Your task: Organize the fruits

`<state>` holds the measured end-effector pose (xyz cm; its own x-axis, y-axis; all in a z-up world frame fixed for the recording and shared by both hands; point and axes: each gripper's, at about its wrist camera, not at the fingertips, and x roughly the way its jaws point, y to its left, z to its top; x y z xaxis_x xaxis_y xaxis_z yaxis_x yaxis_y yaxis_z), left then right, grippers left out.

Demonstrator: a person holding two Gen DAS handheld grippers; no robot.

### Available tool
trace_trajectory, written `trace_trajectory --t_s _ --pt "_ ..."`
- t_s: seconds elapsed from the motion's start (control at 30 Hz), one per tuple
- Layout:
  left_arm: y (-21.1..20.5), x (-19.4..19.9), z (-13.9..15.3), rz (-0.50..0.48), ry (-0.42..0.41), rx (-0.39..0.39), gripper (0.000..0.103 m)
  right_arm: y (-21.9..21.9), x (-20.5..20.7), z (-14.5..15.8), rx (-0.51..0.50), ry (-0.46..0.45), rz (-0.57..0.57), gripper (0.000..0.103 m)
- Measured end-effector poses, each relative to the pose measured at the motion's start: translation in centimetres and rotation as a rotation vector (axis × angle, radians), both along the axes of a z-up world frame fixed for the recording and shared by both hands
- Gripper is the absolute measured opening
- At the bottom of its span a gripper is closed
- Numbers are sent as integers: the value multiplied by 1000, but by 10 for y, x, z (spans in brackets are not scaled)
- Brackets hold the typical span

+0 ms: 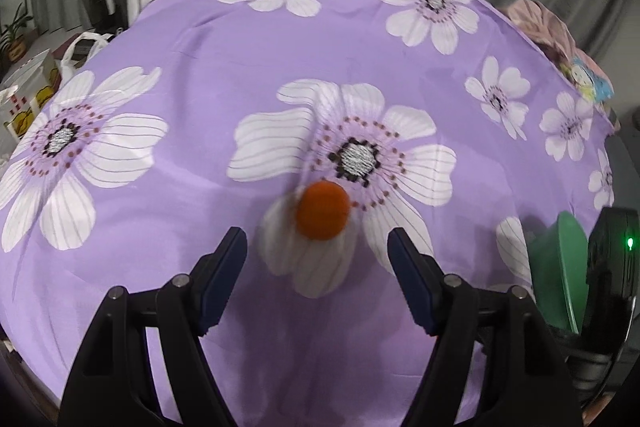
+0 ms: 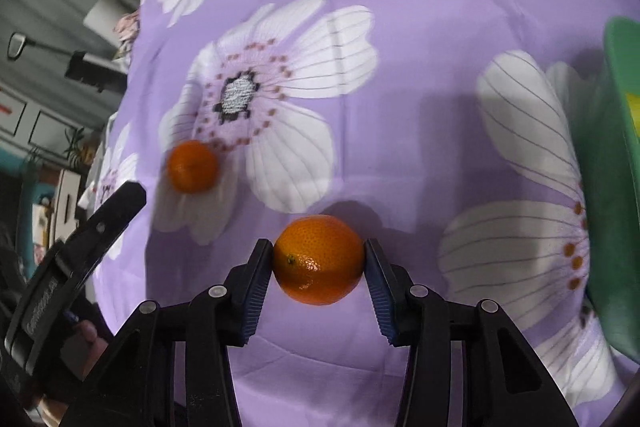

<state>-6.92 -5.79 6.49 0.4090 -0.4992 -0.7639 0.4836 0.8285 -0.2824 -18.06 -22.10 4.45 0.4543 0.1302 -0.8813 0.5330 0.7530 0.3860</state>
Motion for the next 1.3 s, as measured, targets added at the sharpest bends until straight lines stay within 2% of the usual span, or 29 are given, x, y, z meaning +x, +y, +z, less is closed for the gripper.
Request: trace_trajectory --t_s 0.2,0.37,0.47,0.6,0.9,1.0,1.3 --pt "-9 -9 -1 -33 -9 8 70 1 -6 11 -23 -37 -22 48" --pt "-12 -15 0 -72 2 -20 62 -11 -20 30 -41 -119 -65 50" --pt "-18 -21 -1 -128 21 -38 55 -18 -22 37 -38 -149 -84 50" --pt "-31 -33 -7 -236 72 -33 52 -27 -29 40 -6 -181 -114 50" --pt "-58 -56 -27 -386 150 -19 50 -19 -17 26 61 -150 -66 50" --pt "-63 -60 -31 -399 147 -2 48 -15 -14 21 59 -126 -54 50" --pt "-71 -61 -41 -420 183 -24 42 -10 -4 4 71 -68 -32 50"
